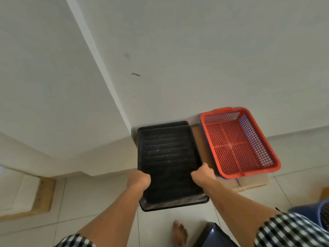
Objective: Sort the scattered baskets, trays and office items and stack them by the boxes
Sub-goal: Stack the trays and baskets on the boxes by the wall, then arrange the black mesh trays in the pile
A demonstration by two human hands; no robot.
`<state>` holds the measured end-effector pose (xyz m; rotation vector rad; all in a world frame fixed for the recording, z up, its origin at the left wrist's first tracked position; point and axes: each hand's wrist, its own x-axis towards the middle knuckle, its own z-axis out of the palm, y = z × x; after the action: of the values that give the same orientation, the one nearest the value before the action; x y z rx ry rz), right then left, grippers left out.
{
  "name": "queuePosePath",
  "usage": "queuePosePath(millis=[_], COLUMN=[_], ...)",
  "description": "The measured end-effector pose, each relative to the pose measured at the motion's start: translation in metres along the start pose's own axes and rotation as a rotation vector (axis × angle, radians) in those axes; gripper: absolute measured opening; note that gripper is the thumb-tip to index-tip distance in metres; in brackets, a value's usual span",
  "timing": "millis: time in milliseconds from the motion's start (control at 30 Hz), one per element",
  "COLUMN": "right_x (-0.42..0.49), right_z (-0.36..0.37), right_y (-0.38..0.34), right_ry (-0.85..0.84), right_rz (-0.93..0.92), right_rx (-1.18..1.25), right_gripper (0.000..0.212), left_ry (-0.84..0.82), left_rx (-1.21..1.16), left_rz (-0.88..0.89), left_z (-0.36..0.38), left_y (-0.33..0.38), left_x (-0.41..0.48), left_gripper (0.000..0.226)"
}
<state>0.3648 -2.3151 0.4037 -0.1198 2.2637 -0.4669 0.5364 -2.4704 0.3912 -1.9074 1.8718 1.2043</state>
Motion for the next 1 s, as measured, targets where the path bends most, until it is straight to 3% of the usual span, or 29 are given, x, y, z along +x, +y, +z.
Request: queuePosePath(millis=[233, 500, 567, 633, 700, 767, 1000], right_x=[0.029, 0.030, 0.023, 0.013, 0.000, -0.017, -0.103], right_z=[-0.004, 0.001, 0.000, 0.000, 0.001, 0.004, 0.006], right_y=[-0.028, -0.024, -0.019, -0.011, -0.001, 0.011, 0.077], right_ry=[-0.016, -0.108, -0.114, -0.094, -0.053, 0.022, 0.361], right_rz=[0.004, -0.043, -0.072, -0.087, -0.090, -0.089, 0.021], right_rx=[-0.119, -0.028, 0.030, 0.054, 0.075, 0.106, 0.184], right_gripper=[0.087, 0.101, 0.101, 0.099, 0.099, 0.099, 0.100], left_ry=[-0.114, -0.255, -0.291, -0.257, -0.164, -0.119, -0.197], left_rx=[-0.138, -0.112, -0.041, 0.062, 0.188, 0.293, 0.639], left_rz=[-0.064, -0.076, -0.056, -0.016, 0.063, 0.203, 0.708], left_z=[0.014, 0.007, 0.005, 0.006, 0.007, 0.009, 0.022], left_y=[0.020, 0.025, 0.028, 0.034, 0.043, 0.054, 0.062], left_x=[0.010, 0.013, 0.008, 0.003, -0.006, -0.023, -0.096], left_gripper=[0.012, 0.013, 0.024, 0.052, 0.069, 0.073, 0.075])
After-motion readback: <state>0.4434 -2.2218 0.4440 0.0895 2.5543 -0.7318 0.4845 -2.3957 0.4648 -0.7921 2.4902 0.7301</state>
